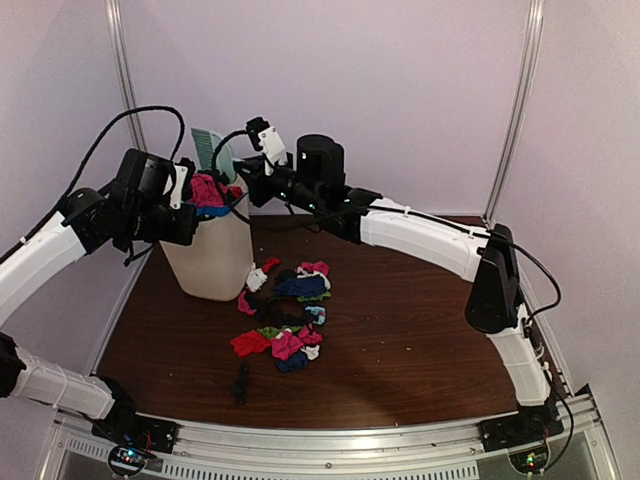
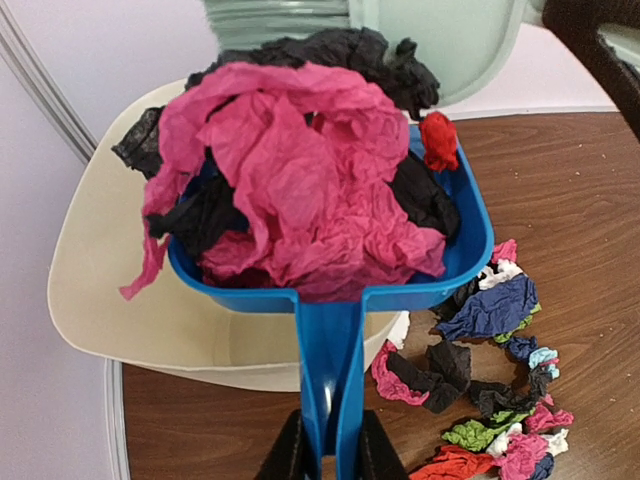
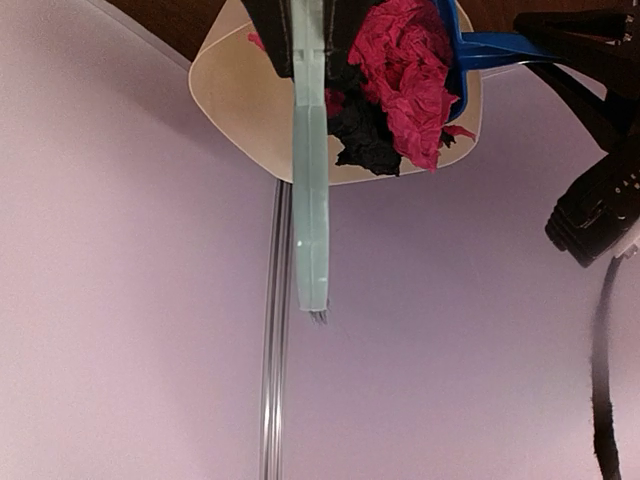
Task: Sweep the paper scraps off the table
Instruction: Dump the paper scraps into the dustpan for the trash bin, then dump the paper scraps in the dustpan into the trash bin, then sweep the paper scraps at the center of the board.
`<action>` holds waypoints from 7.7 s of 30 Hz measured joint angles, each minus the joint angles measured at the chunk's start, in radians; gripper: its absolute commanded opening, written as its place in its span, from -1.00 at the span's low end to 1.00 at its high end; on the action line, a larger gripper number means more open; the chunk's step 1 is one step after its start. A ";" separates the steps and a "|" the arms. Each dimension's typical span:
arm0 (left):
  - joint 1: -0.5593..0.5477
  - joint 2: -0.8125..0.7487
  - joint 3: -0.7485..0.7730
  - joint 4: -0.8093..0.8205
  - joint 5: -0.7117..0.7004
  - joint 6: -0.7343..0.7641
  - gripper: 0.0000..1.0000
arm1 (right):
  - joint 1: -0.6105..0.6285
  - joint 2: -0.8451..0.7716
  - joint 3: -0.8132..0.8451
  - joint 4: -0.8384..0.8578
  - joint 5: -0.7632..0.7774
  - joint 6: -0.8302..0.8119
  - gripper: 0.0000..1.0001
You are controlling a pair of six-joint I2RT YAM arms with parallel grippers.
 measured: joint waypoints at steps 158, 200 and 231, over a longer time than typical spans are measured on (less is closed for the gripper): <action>-0.055 -0.105 -0.131 0.464 0.345 -0.245 -1.00 | 0.185 -0.970 -1.477 -0.231 0.297 0.569 -1.00; -0.126 -0.013 -0.223 0.459 0.342 -0.143 -1.00 | 0.043 -1.081 -1.599 -0.272 0.360 0.633 -1.00; -0.183 -0.023 -0.306 0.431 0.286 -0.121 -1.00 | -0.238 -0.633 -1.077 -0.209 0.158 0.534 -1.00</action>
